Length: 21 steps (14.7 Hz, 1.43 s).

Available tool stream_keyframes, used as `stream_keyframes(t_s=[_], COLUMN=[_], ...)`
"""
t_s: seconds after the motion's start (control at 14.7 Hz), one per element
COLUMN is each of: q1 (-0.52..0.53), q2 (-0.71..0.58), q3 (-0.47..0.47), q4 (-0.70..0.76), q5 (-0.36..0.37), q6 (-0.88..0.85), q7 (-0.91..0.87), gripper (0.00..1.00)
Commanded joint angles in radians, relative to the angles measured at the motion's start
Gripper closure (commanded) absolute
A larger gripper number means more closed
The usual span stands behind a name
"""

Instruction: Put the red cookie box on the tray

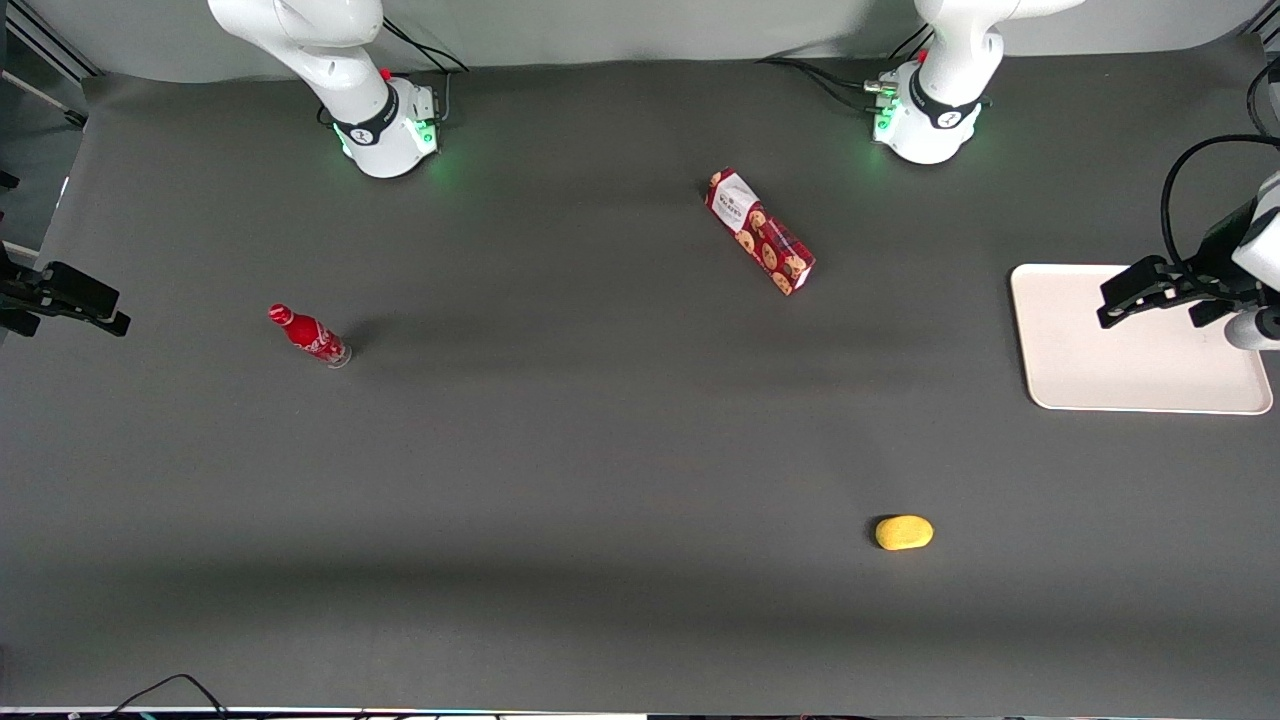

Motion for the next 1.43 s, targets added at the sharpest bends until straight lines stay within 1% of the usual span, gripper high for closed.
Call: stream_keyframes(t_s=[0.0,0.2,0.27,0.34,0.41,0.48,0.54,0.75,0.82,1.02,1.16,1.36], q1=[-0.009,-0.014,-0.014,-0.016,-0.025,-0.028,-0.043,-0.13,-0.144,-0.155,-0.164,-0.184], q2=[0.003,0.004,0.004,0.001,0.0,-0.006,-0.02,-0.095,-0.121,-0.204,-0.223,-0.23], q3=[0.008,0.009,0.009,0.009,0.012,0.014,0.011,-0.002,-0.02,-0.147,-0.23,-0.322], q4=[0.024,0.022,0.013,0.001,-0.016,-0.039,-0.065,-0.189,-0.247,-0.433,-0.51,-0.631], q5=[-0.011,-0.012,-0.024,-0.064,-0.125,-0.168,-0.178,-0.179,-0.181,-0.182,-0.182,-0.182], q6=[-0.012,-0.019,-0.029,-0.066,-0.119,-0.138,-0.144,-0.096,-0.057,0.094,0.176,0.308], q7=[0.012,0.009,0.009,-0.005,-0.05,-0.163,-0.28,-0.441,-0.491,-0.661,-0.8,-0.943], gripper=[0.0,0.0,0.0,0.0,0.0,0.0,0.0,0.0,0.0,0.0,0.0,0.0])
